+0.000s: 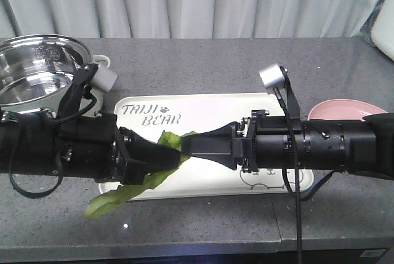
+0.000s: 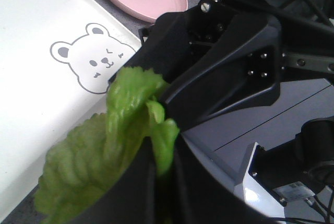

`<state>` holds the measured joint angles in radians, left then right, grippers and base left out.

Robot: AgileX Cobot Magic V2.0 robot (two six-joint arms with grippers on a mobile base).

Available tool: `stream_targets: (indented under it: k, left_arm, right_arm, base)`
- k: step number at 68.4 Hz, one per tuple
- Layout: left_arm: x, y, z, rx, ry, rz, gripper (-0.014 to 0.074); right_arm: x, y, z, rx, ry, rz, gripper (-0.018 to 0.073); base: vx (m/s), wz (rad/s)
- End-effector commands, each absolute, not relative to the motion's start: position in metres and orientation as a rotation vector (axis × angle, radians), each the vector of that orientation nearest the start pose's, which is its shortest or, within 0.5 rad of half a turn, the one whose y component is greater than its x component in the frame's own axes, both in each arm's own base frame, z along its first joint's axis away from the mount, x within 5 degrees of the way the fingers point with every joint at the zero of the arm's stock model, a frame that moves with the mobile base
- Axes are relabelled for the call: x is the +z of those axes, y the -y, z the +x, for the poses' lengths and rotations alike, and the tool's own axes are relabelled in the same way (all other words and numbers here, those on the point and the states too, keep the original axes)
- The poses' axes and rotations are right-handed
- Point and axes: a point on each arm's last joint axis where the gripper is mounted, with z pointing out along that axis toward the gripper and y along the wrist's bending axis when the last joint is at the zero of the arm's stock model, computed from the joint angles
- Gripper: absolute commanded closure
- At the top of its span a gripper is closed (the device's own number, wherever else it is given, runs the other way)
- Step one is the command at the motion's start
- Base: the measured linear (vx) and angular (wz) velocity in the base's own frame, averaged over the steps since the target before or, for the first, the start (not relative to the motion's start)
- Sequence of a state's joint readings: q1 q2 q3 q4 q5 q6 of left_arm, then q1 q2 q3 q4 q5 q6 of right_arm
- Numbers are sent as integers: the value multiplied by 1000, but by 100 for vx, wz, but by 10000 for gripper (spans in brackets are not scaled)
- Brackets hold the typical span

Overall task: Transfer vegetables to tray and serve
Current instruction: 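Move the right gripper to the leaf and grasp it from the left gripper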

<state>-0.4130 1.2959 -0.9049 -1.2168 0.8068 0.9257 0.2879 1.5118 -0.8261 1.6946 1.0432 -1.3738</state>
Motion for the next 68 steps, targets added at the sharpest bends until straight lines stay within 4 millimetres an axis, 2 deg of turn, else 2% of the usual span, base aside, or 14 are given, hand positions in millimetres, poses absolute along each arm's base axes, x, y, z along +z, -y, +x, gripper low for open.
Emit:
stream_targets:
  k: [1, 11, 23, 37, 43, 48, 60, 68]
  left_arm:
    - [329, 163, 209, -1207, -2062, 677, 602]
    - [329, 163, 209, -1208, -2062, 678, 602]
    - [329, 163, 209, -1208, -2062, 678, 602]
    - [329, 163, 209, -1207, -2062, 678, 597]
    - [329, 163, 209, -1209, -2063, 676, 566]
    - [330, 163, 209, -1212, -2061, 673, 504]
    - [330, 162, 210, -1213, -2059, 657, 244]
    - [330, 162, 211, -1208, -2059, 656, 108]
  right_arm:
    - [291, -157, 252, 1545, -1818, -529, 363]
    - [291, -157, 252, 1539, -1816, -531, 478]
    - [291, -157, 252, 1525, -1806, -547, 572]
    - [291, -157, 252, 1513, -1796, -562, 569]
    - [291, -157, 252, 1513, -1796, -562, 569]
    - [291, -157, 252, 1513, -1796, -562, 569]
    - [291, -157, 252, 1507, -1798, -562, 569]
    - [290, -156, 254, 1485, -1800, -559, 568]
  base:
    - [0, 0]
    - [0, 0]
    - [0, 0]
    - [0, 0]
    - [0, 0]
    - [0, 0]
    - [0, 0]
    - [0, 0]
